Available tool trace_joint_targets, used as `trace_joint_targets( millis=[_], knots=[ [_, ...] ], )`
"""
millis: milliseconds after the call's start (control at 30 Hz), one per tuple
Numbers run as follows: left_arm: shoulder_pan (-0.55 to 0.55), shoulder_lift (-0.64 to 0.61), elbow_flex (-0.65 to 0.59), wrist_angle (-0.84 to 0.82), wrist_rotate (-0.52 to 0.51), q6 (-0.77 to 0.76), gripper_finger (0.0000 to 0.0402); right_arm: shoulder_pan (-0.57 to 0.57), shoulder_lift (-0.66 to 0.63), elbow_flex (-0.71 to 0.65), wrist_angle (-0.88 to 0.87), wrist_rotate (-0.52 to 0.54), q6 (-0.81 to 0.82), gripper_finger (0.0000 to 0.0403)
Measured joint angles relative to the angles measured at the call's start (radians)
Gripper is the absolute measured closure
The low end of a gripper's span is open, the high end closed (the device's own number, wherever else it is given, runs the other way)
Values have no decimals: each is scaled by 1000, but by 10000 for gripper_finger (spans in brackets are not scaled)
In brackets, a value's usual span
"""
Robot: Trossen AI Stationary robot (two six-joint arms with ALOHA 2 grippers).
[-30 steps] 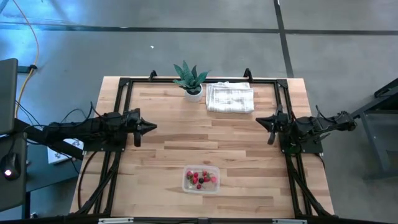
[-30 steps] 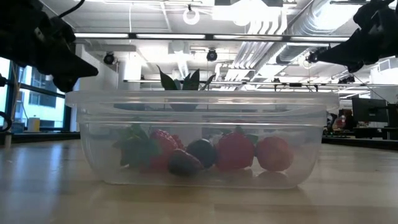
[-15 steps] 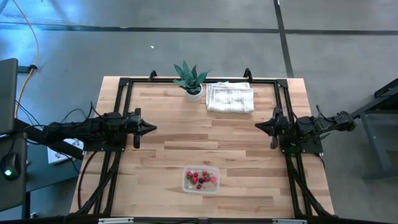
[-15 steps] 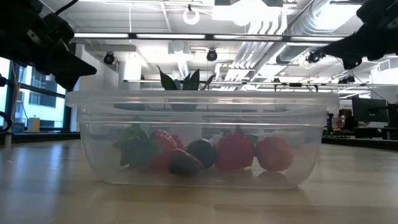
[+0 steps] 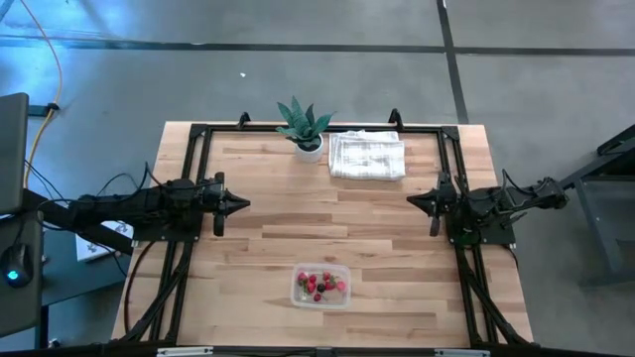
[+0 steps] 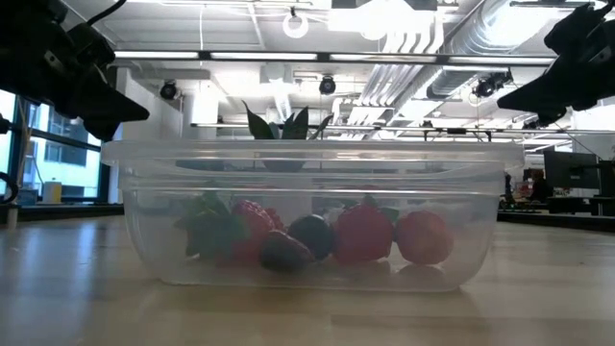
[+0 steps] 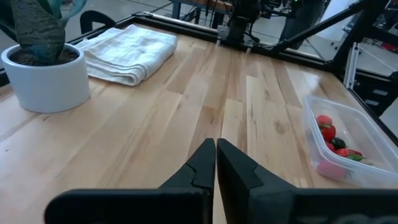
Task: Pick and placing Produce into tupperware
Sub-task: Return to Home Position
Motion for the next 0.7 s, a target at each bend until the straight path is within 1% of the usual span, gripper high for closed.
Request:
trace_joint_targets(
  millis=[700],
  knots=[
    [0, 0, 0, 0, -1, -1, 391, 0, 0, 0, -5, 1, 4, 402]
  ],
)
